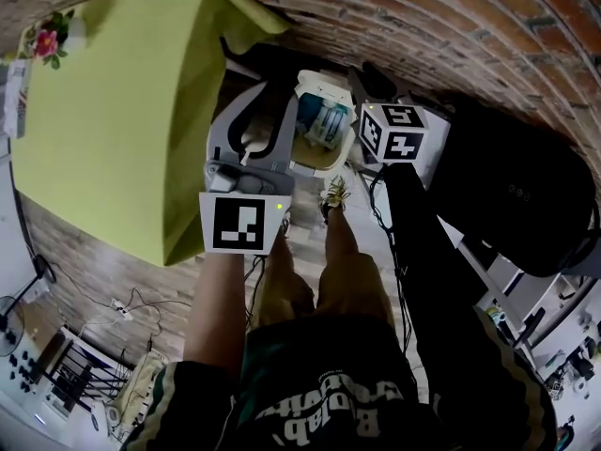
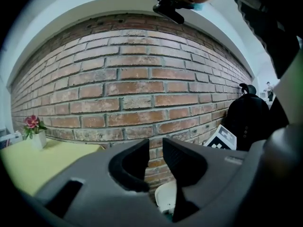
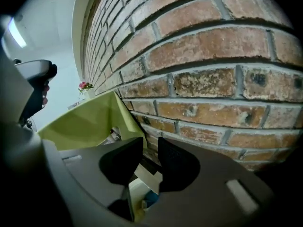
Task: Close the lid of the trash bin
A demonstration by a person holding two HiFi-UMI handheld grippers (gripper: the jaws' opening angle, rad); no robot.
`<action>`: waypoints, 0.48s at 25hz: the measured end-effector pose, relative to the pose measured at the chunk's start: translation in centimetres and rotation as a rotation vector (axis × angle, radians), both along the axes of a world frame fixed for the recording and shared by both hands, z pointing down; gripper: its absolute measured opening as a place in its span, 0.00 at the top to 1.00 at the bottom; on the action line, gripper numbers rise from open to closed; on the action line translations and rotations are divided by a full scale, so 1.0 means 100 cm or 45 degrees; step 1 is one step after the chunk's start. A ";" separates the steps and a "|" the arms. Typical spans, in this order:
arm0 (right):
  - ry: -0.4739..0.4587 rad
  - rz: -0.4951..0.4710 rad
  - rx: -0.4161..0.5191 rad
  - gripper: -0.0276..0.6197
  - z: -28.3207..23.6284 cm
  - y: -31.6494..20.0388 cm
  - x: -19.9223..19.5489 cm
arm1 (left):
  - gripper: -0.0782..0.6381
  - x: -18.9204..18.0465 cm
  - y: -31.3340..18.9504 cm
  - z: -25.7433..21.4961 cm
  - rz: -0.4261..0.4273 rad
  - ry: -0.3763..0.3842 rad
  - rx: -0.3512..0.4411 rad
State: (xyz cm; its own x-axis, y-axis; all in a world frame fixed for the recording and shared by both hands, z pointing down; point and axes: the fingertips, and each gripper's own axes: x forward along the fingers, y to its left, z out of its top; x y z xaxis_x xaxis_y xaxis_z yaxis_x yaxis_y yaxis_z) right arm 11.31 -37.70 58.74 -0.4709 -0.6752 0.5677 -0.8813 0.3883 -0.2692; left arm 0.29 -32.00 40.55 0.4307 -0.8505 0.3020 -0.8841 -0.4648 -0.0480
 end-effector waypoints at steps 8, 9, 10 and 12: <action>0.129 -0.068 -0.108 0.78 0.040 -0.003 -0.008 | 0.76 -0.017 0.003 0.004 -0.041 -0.016 -0.020; 0.162 -0.081 -0.099 0.81 0.042 -0.004 -0.009 | 0.76 -0.019 0.003 0.005 -0.047 -0.019 -0.024; 0.186 -0.092 -0.090 0.81 0.042 -0.005 -0.009 | 0.77 -0.020 0.004 0.006 -0.049 -0.022 -0.025; 0.203 -0.102 -0.089 0.82 0.043 -0.006 -0.010 | 0.77 -0.021 0.005 0.007 -0.049 -0.024 -0.027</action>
State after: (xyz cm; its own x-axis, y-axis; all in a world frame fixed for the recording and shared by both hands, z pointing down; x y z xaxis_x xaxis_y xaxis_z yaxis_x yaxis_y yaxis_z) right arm 10.29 -38.32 63.07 -0.4220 -0.5953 0.6837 -0.8819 0.4443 -0.1575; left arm -1.84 -31.46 41.27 0.3916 -0.8596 0.3283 -0.9004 -0.4314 -0.0555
